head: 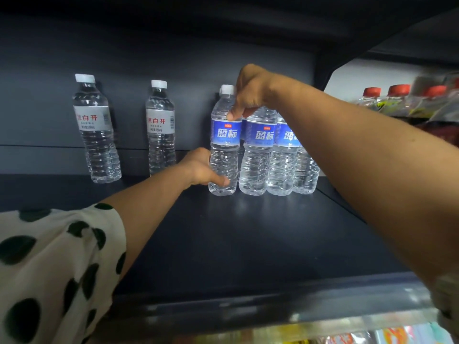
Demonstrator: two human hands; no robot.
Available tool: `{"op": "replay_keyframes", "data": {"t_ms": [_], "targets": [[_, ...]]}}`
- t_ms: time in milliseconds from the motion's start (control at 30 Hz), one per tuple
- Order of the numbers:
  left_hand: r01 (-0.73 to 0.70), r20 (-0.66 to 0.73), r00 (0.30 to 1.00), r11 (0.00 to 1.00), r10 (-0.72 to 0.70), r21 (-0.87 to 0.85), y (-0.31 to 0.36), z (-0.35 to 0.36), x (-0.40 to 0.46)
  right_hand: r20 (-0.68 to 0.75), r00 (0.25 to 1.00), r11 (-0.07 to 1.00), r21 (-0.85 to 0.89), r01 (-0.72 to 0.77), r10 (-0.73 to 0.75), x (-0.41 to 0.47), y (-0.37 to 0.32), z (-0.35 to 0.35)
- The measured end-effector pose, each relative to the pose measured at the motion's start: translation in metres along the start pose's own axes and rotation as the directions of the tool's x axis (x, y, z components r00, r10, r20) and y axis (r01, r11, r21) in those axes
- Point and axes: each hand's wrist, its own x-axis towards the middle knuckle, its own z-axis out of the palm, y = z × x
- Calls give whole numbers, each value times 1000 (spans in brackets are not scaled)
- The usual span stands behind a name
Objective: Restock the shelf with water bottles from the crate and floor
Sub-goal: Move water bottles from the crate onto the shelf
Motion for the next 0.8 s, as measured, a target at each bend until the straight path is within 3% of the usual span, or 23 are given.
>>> {"op": "replay_keyframes", "data": {"t_ms": [167, 333, 533, 800], "targets": [[0, 8, 1000, 996, -1, 91, 10, -1, -10, -81, 997, 999, -44, 0, -4, -17, -4, -10], [47, -196, 981, 978, -7, 203, 38, -16, -44, -142, 989, 993, -119, 29, -46, -43, -9, -27], [23, -217, 976, 982, 18, 186, 56, -37, -106, -87, 991, 961, -264, 78, -105, -98, -6, -29], [-83, -153, 982, 977, 114, 196, 71, -33, -215, 37, 998, 970, -234, 62, -55, -204, -17, 5]]}}
